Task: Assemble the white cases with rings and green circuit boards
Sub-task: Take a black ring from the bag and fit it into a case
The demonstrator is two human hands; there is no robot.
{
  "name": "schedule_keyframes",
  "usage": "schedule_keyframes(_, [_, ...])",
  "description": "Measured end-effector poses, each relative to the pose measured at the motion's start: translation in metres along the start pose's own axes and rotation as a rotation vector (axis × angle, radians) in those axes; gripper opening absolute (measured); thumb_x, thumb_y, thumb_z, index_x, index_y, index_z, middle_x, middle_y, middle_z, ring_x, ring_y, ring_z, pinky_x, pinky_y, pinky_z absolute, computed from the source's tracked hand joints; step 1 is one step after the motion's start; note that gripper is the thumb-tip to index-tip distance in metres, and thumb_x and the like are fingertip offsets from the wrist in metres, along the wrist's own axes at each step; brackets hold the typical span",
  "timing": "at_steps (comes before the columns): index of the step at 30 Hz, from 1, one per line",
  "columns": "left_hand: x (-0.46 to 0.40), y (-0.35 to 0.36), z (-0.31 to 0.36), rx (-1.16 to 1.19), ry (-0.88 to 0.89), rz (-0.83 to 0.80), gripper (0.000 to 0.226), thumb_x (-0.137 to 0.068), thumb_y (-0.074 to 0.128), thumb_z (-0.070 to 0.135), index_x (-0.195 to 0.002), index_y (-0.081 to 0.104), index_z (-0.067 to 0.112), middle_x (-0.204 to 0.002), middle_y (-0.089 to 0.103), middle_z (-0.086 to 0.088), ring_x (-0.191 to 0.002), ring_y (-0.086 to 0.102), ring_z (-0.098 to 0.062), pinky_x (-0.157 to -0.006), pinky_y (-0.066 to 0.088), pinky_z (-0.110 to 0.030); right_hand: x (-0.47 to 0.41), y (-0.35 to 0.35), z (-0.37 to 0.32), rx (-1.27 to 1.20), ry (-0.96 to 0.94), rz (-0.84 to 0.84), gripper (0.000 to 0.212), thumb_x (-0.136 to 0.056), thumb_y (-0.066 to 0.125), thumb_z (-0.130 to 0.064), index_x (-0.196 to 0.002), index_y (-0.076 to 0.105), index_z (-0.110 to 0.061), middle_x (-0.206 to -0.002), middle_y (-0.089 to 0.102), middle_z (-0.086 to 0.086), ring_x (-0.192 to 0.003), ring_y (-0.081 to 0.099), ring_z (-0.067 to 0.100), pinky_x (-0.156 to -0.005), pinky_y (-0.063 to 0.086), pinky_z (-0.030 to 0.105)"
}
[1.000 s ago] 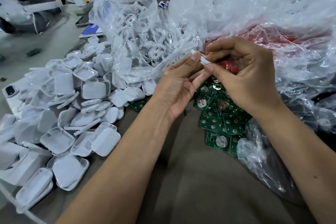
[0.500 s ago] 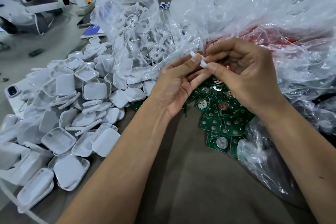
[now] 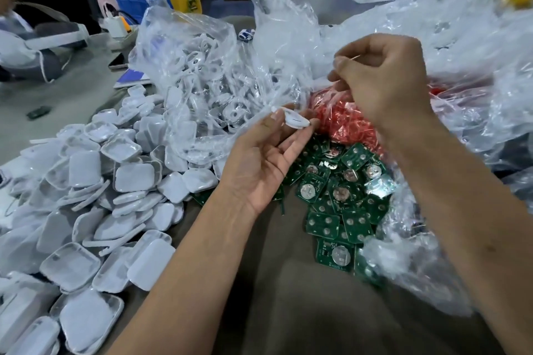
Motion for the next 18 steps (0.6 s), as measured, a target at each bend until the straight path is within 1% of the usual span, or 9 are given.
schedule_keyframes(3, [-0.002, 0.0, 0.0, 0.01, -0.007, -0.004, 0.059, -0.084, 0.065, 0.006, -0.138, 0.048, -0.014, -0.124, 0.065, -0.034, -0.108, 0.071, -0.043, -0.086, 0.062, -0.037, -0.048, 0.015, -0.012, 0.447, -0.111, -0.086, 0.015, -0.087, 0.07, -0.01, -0.089, 0.082, -0.019, -0.088, 0.079, 0.003, -0.088, 0.075, 0.02, -0.088, 0.061, 0.036])
schedule_keyframes(5, [-0.003, 0.0, 0.0, 0.001, -0.009, -0.006, 0.057, -0.084, 0.065, 0.007, -0.136, 0.05, -0.013, -0.122, 0.066, -0.033, -0.108, 0.071, -0.043, -0.085, 0.062, -0.036, -0.072, 0.033, -0.01, 0.756, -0.196, -0.276, 0.023, -0.087, 0.066, -0.001, -0.093, 0.084, -0.014, -0.097, 0.079, 0.009, -0.091, 0.072, 0.022, -0.087, 0.059, 0.033])
schedule_keyframes(7, [-0.003, 0.0, 0.001, 0.005, -0.012, -0.004, 0.055, -0.084, 0.065, 0.008, -0.134, 0.051, -0.013, -0.122, 0.066, -0.034, -0.108, 0.071, -0.043, -0.086, 0.062, -0.036, -0.085, 0.05, 0.0, 0.93, -0.215, -0.477, 0.03, -0.087, 0.064, 0.005, -0.101, 0.083, -0.013, -0.105, 0.079, 0.009, -0.093, 0.069, 0.022, -0.085, 0.055, 0.03])
schedule_keyframes(8, [-0.003, 0.0, 0.001, 0.004, -0.014, -0.004, 0.055, -0.085, 0.065, 0.008, -0.134, 0.051, -0.013, -0.123, 0.066, -0.034, -0.108, 0.07, -0.043, -0.086, 0.062, -0.036, -0.088, 0.057, 0.006, 0.986, -0.216, -0.531, 0.034, -0.088, 0.063, 0.005, -0.107, 0.082, -0.014, -0.11, 0.078, 0.009, -0.099, 0.069, 0.024, -0.088, 0.054, 0.03])
schedule_keyframes(10, [-0.003, 0.0, 0.001, -0.003, -0.015, -0.002, 0.058, -0.085, 0.065, 0.008, -0.137, 0.049, -0.013, -0.125, 0.065, -0.034, -0.109, 0.07, -0.042, -0.088, 0.062, -0.036, -0.093, 0.069, 0.011, 1.07, -0.238, -0.556, 0.033, -0.087, 0.064, 0.001, -0.115, 0.078, -0.013, -0.116, 0.075, 0.012, -0.109, 0.067, 0.033, -0.095, 0.057, 0.038])
schedule_keyframes(12, [-0.003, 0.0, 0.002, -0.005, -0.012, 0.0, 0.062, -0.085, 0.065, 0.008, -0.14, 0.047, -0.013, -0.127, 0.064, -0.034, -0.109, 0.07, -0.042, -0.09, 0.061, -0.037, -0.094, 0.076, 0.012, 1.1, -0.248, -0.546, 0.03, -0.084, 0.071, -0.006, -0.113, 0.076, -0.012, -0.112, 0.073, 0.015, -0.105, 0.066, 0.036, -0.09, 0.058, 0.039])
schedule_keyframes(15, [-0.003, -0.001, 0.002, 0.002, -0.01, 0.003, 0.067, -0.084, 0.065, 0.006, -0.144, 0.043, -0.014, -0.128, 0.063, -0.035, -0.11, 0.069, -0.044, -0.09, 0.061, -0.038, -0.091, 0.079, 0.014, 1.041, -0.236, -0.52, 0.02, -0.081, 0.076, -0.006, -0.101, 0.075, -0.009, -0.102, 0.071, 0.018, -0.097, 0.067, 0.037, -0.078, 0.053, 0.035])
schedule_keyframes(16, [-0.004, -0.002, 0.002, 0.002, -0.011, 0.002, 0.066, -0.084, 0.065, 0.006, -0.143, 0.044, -0.013, -0.128, 0.063, -0.035, -0.11, 0.069, -0.044, -0.09, 0.061, -0.037, -0.089, 0.078, 0.015, 1.017, -0.229, -0.516, 0.016, -0.081, 0.075, -0.003, -0.094, 0.074, -0.012, -0.103, 0.071, 0.018, -0.098, 0.067, 0.037, -0.077, 0.051, 0.034])
schedule_keyframes(18, [-0.004, -0.002, 0.001, -0.01, -0.015, -0.007, 0.061, -0.085, 0.065, 0.007, -0.14, 0.047, -0.013, -0.126, 0.064, -0.034, -0.111, 0.069, -0.043, -0.089, 0.061, -0.037, -0.088, 0.074, 0.018, 0.98, -0.215, -0.521, 0.019, -0.079, 0.073, -0.002, -0.078, 0.068, -0.02, -0.097, 0.072, 0.015, -0.093, 0.068, 0.036, -0.073, 0.049, 0.033])
Point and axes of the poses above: each hand's wrist, its own x-axis away from the middle knuckle, its own y-axis out of the palm, z = x × y, the point moved 5 cm from there along -x, towards the middle knuckle
